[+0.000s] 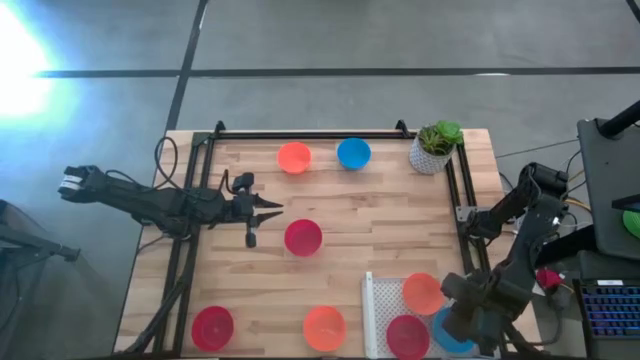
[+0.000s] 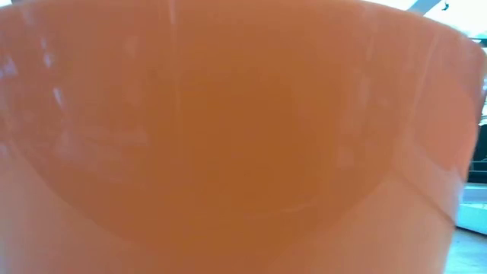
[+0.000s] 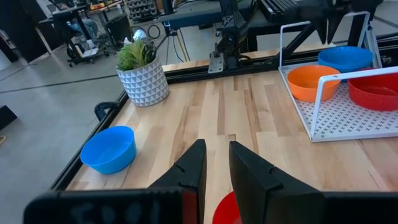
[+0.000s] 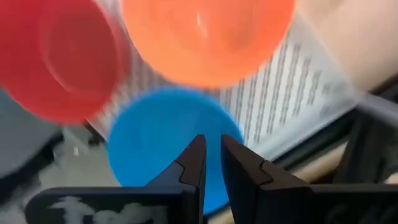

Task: Pick & Place Mini bowls
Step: Stack the top red bowl on top of the red bowl on the shelf

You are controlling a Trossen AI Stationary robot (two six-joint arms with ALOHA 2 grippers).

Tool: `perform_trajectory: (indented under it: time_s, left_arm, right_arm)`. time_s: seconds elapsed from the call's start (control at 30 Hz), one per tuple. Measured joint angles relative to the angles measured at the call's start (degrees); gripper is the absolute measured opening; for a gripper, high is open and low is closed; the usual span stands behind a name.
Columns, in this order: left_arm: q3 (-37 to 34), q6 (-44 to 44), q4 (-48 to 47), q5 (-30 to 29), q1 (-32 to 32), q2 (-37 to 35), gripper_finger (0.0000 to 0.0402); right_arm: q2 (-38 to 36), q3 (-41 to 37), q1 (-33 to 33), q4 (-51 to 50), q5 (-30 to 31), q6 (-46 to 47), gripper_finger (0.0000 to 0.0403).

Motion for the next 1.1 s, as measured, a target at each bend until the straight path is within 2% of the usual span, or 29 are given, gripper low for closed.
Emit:
perform_trajectory:
  time_s: [0.1, 0.27, 0.53, 0.73, 0.93, 1.1]
  left_arm:
    - [0.0, 0.0, 0.0, 0.0, 0.0, 0.0, 0.0064]
    - [0.0, -0.5, 0.0, -0.4, 0.0, 0.0, 0.0064]
    - [0.0, -2.4, -3.0, -0.3, 0.0, 0.0, 0.0064]
    - [2.5, -6.6, -8.9, -0.4, 0.0, 0.0, 0.0064]
    - [5.7, -12.5, -15.2, -1.0, 0.0, 0.0, 0.0064]
    - [6.7, -13.0, -17.5, -1.2, 0.0, 0.9, 0.0064]
  right_arm:
    - [0.0, 4.5, 0.0, -6.0, 8.1, -0.9, 0.0047]
    - [0.0, 10.3, 0.0, -11.7, 23.8, -7.4, 0.0047]
    - [0.0, 12.3, -0.9, -13.3, 50.4, -18.0, 0.0047]
    - [0.0, 12.1, -4.5, -13.3, 58.8, -23.7, 0.0047]
    - [0.0, 11.3, -10.7, -13.2, 68.3, -24.8, 0.0047]
    - [0.0, 9.0, -16.6, -13.1, 71.3, -24.8, 0.0047]
